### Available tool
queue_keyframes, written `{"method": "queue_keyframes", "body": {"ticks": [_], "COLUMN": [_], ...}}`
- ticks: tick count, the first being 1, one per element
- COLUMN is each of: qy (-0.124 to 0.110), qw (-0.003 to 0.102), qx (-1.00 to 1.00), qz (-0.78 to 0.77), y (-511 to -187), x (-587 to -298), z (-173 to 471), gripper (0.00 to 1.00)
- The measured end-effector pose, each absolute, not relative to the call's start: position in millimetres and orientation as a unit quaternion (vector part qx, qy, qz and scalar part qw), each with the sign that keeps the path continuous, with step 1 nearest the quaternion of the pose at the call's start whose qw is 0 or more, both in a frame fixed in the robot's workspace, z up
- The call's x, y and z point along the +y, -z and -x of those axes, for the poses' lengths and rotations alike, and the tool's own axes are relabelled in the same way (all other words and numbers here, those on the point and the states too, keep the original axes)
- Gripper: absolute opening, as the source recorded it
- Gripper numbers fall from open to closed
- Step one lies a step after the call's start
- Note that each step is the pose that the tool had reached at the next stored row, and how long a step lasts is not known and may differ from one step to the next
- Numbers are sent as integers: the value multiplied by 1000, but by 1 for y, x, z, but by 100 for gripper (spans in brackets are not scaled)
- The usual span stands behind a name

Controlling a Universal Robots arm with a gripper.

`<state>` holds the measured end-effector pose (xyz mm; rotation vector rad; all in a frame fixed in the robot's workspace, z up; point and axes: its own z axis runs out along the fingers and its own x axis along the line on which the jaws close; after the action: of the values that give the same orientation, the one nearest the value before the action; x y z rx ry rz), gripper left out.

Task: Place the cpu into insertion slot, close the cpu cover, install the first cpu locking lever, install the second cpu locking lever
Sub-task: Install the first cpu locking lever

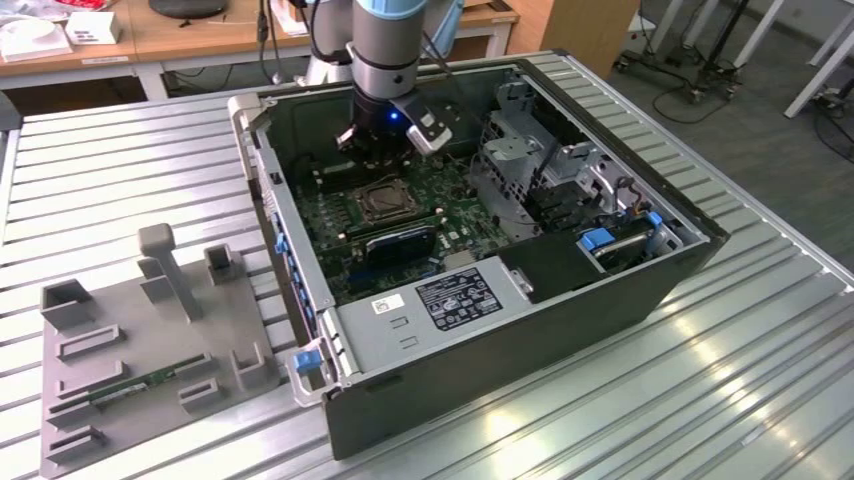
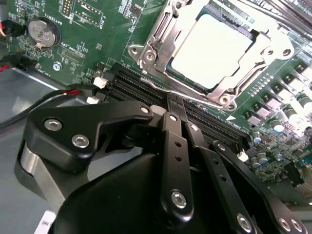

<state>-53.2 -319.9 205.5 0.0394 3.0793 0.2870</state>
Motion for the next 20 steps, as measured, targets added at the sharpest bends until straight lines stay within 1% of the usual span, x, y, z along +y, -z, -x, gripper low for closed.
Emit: {"method": "queue_keyframes", "body": {"ticks": [20], "qy": [-93], "qw": [26], "qx": [995], "qz": [-13], "y": [-218], "x": [-320], "z": [54], "gripper": [11]}}
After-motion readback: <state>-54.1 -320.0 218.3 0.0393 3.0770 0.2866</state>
